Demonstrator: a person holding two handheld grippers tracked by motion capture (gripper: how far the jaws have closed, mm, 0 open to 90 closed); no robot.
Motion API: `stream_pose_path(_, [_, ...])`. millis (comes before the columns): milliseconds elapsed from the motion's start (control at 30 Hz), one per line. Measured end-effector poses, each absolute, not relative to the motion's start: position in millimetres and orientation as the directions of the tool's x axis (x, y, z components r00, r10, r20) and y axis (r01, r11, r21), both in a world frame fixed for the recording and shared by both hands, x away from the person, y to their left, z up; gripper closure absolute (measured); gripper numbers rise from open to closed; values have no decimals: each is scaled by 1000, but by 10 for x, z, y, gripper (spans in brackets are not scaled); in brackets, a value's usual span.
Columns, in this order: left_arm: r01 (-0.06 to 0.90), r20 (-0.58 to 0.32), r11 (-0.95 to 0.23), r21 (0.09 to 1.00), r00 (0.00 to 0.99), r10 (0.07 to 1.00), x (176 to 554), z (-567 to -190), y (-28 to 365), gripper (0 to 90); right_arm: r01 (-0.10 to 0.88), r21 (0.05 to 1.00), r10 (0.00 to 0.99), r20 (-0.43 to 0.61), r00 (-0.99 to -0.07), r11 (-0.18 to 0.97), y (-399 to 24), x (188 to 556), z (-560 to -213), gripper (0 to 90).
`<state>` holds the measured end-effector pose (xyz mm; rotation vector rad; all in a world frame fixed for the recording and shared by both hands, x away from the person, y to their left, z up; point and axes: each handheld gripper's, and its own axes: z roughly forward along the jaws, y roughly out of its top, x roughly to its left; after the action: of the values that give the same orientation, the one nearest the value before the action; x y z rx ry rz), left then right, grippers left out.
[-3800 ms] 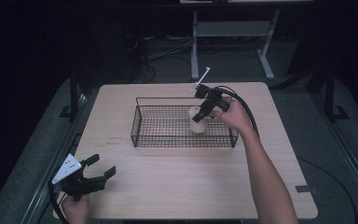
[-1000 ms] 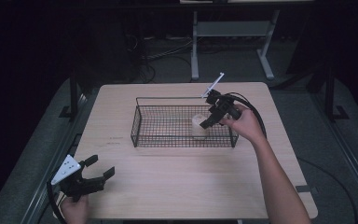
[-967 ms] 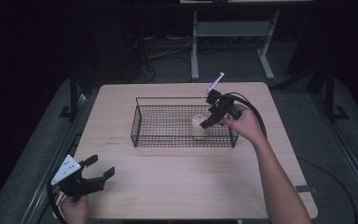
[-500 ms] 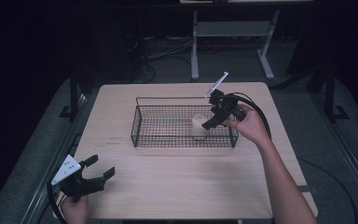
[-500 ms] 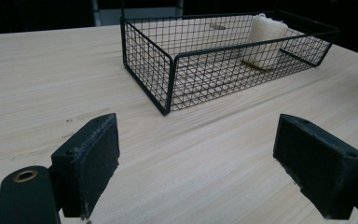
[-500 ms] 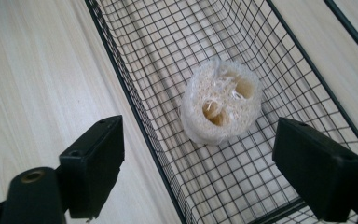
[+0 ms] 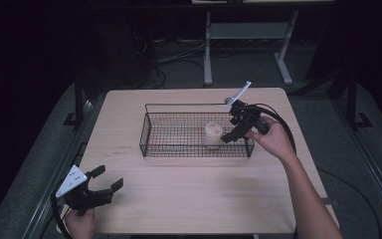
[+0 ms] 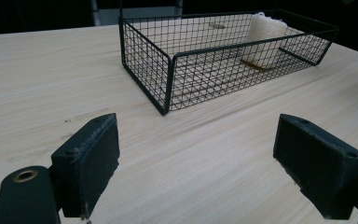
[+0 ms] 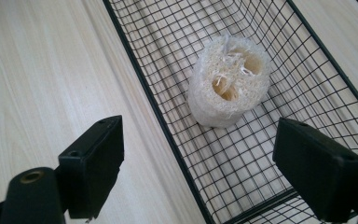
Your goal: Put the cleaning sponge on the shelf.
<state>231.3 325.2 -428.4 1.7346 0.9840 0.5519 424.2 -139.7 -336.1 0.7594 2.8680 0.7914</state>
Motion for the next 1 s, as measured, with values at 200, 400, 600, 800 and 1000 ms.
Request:
stream_pose_path(200, [354, -86, -144, 924, 559, 824, 2313, -4283, 3255, 138, 442, 512, 486, 53, -872, 736, -1422, 4173, -3362, 142])
stream_pose_path(400, [353, -83, -146, 924, 559, 825, 2310, -4281, 3253, 138, 429, 505, 473, 45, -880, 749, -1415, 4083, -3391, 142])
stream_pose_path(600, [354, -85, -145, 924, 560, 824, 2313, -4283, 3245, 138, 415, 510, 461, 40, -886, 753, -1427, 3985, -3409, 142])
stream_pose_path(800, [355, -83, -149, 923, 561, 824, 2311, -4280, 3243, 138, 400, 504, 445, 34, -895, 765, -1426, 3885, -3475, 142])
stream_pose_path(1000, [354, -83, -147, 924, 559, 825, 2311, -4281, 3246, 138, 382, 511, 427, 32, -904, 770, -1421, 3786, -3496, 142])
